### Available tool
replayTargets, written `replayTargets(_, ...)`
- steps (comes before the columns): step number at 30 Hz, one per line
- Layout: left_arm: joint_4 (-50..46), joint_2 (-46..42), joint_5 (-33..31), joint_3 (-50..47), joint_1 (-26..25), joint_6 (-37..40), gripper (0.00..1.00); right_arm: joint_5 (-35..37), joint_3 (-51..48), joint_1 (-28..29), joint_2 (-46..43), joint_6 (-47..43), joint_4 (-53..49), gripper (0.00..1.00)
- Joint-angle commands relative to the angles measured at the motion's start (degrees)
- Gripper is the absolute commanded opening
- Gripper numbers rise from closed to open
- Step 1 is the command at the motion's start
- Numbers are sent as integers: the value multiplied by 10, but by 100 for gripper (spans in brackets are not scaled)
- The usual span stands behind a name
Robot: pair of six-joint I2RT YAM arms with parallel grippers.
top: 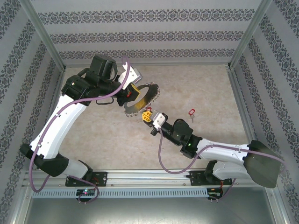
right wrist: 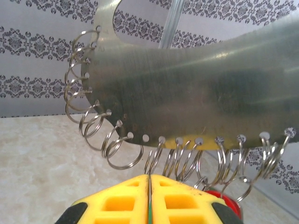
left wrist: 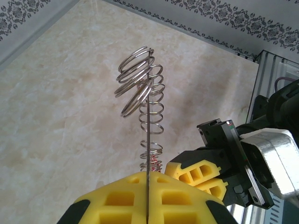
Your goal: Put the keys on the keyring
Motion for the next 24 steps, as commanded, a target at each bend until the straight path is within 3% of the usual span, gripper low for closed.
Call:
replayTargets(1, 31, -18, 3, -3, -8, -11, 0, 15, 20, 6, 5, -16, 26, 12)
replayTargets(24, 31, -21, -1, -3, -9, -12, 0, 34, -5, 12, -20, -41, 7, 16)
